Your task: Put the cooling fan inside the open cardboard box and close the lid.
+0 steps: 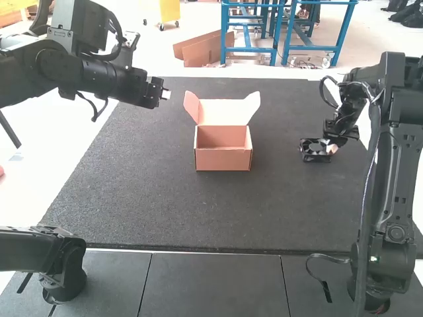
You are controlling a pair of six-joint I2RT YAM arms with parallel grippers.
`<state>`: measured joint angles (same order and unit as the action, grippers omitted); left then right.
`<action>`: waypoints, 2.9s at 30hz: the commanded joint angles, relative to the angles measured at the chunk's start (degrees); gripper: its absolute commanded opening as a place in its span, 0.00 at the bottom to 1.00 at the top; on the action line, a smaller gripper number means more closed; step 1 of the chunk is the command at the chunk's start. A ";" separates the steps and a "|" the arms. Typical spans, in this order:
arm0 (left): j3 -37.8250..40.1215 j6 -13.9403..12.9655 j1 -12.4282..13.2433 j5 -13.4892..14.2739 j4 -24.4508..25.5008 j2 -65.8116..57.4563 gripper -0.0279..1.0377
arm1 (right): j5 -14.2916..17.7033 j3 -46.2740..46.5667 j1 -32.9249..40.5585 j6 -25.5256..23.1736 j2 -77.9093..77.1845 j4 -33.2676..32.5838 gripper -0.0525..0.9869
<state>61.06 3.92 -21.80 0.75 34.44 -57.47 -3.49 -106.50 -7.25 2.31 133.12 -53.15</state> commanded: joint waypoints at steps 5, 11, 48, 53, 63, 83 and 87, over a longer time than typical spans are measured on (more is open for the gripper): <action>1.34 0.38 0.01 -0.49 -0.69 1.22 0.94 | -9.87 -0.29 -0.31 -1.16 -17.46 -1.79 0.03; -0.15 0.30 -0.08 -0.49 -0.86 1.31 0.94 | -12.07 6.48 0.30 -5.12 -31.34 -3.90 0.03; -4.81 0.47 0.01 -0.49 0.37 7.29 0.94 | -16.55 18.96 36.78 -34.12 -54.02 -5.83 0.04; -4.63 0.56 0.01 -0.49 1.42 8.43 0.94 | -15.41 14.39 38.36 -34.39 -46.28 -3.81 0.04; -4.54 0.91 0.01 -0.49 2.04 9.40 0.94 | -13.48 4.72 38.27 -33.16 -32.66 -1.52 0.04; -3.14 2.49 0.01 -0.49 3.53 9.40 0.94 | -10.22 -3.01 33.26 -28.32 -18.16 -1.17 0.04; -3.23 2.58 0.01 -0.49 4.85 9.40 0.94 | -10.49 -3.19 33.35 -28.32 -16.84 -1.17 0.04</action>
<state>56.34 5.89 -21.80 0.60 39.22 -49.43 -13.52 -106.98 26.33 -26.76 116.46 -54.68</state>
